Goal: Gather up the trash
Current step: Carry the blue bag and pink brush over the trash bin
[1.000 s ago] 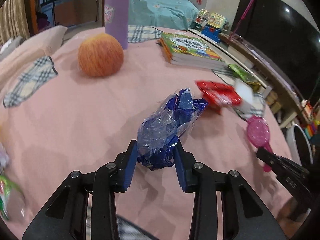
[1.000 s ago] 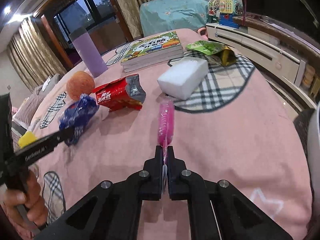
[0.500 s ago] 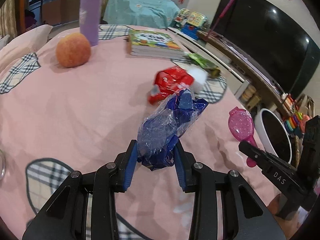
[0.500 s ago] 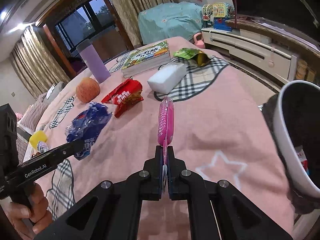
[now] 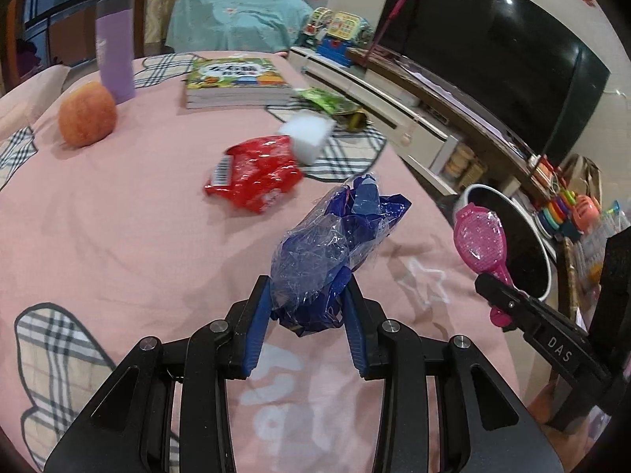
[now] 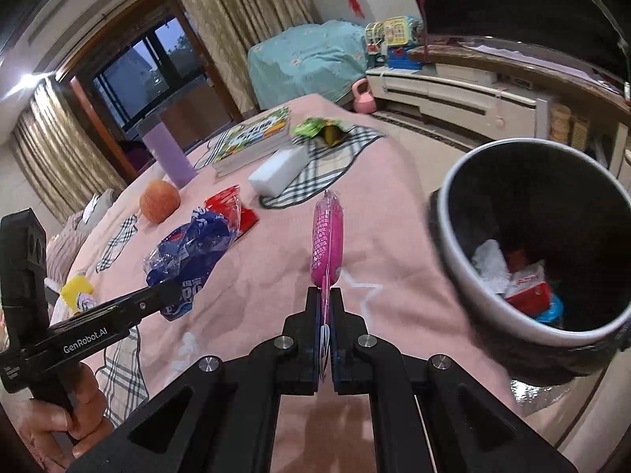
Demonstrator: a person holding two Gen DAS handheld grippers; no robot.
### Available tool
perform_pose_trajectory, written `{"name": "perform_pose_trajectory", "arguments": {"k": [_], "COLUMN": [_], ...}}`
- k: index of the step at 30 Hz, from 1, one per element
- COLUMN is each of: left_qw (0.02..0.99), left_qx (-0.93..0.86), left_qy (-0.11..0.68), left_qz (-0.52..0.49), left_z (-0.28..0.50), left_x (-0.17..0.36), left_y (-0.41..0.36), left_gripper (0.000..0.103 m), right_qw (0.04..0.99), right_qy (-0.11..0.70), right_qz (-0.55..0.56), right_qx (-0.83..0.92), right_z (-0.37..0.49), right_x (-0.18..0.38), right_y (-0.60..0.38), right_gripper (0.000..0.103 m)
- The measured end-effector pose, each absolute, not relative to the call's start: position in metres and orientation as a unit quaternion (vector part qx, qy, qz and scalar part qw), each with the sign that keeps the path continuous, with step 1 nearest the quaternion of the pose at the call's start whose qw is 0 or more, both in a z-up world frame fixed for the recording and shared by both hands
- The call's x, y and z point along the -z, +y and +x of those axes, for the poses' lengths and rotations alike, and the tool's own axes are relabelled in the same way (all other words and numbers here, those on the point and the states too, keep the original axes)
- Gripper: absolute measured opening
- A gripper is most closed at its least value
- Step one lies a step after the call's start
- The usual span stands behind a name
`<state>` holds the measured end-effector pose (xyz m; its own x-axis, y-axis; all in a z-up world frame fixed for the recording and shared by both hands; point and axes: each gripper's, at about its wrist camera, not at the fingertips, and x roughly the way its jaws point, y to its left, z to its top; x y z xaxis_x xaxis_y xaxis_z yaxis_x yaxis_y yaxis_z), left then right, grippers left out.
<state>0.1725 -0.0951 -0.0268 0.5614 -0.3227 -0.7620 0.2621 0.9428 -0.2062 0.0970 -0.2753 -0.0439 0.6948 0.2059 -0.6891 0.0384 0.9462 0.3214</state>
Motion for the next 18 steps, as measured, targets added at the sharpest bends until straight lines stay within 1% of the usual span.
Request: {"name": "perform_pose_trajectory", "arguments": {"k": [18], "left_qw": [0.88], "left_qx": [0.224], "left_qy": [0.419], "left_qz": [0.008], "left_z": [0.157], "left_x": [0.007], "left_y": [-0.17], "left_gripper": [0.034], "right_qw": [0.918], "right_qy": [0.353], "right_qz": [0.18], "right_qx": [0.014], "right_z": [0.061], "right_x": [0.027], "right_y": [-0.339], "right_gripper": [0.003]}}
